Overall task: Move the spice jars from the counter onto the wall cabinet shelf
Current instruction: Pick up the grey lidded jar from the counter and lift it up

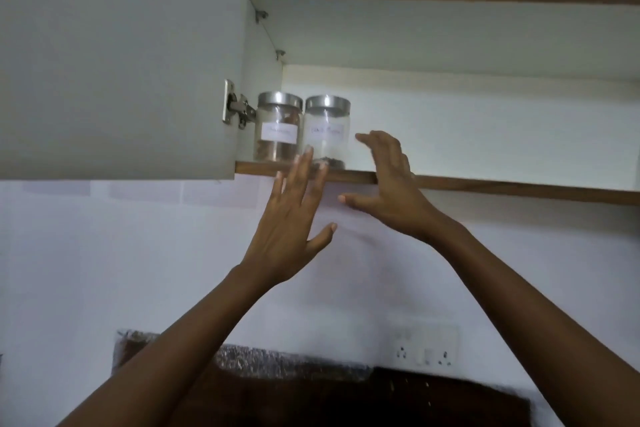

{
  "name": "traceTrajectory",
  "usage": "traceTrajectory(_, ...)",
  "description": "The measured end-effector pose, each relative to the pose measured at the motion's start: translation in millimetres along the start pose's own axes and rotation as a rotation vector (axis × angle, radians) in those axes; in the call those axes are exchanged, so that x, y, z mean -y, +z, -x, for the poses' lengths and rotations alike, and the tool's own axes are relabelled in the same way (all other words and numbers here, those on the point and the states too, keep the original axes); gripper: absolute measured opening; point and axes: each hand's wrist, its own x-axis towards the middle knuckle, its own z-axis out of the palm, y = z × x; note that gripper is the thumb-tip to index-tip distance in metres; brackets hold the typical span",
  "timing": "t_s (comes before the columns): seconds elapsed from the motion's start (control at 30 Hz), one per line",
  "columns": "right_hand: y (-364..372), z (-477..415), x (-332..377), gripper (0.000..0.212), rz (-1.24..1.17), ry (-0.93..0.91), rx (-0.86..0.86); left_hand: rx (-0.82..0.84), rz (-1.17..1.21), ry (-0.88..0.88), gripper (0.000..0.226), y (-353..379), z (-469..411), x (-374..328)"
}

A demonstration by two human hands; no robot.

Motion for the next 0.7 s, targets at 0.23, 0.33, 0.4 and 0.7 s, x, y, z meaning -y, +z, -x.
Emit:
traceTrajectory(0.23,-38.8,130.8,5.1,0.056,-0.027,0.113,0.252,0.091,0.249,0.057,0.046,-9.9,78.7,-101.3)
traceTrajectory(0.33,-53.7,202.7,-4.4,0.042,-0.096,0.209,0.359,0.23,0.323,0.123,0.035,-10.6,121.2,-138.0)
traceTrajectory(0.4,-62.7,256.8,-12.0,0.038,-0.133,0.296,0.407,0.312,0.405,0.127,0.032,-7.7,149.1,-166.4)
traceTrajectory(0.7,-81.5,470.4,-23.5,0.027,-0.299,0.751,0.538,0.677,0.758,0.014,0.029,30.3,272.3,-289.3)
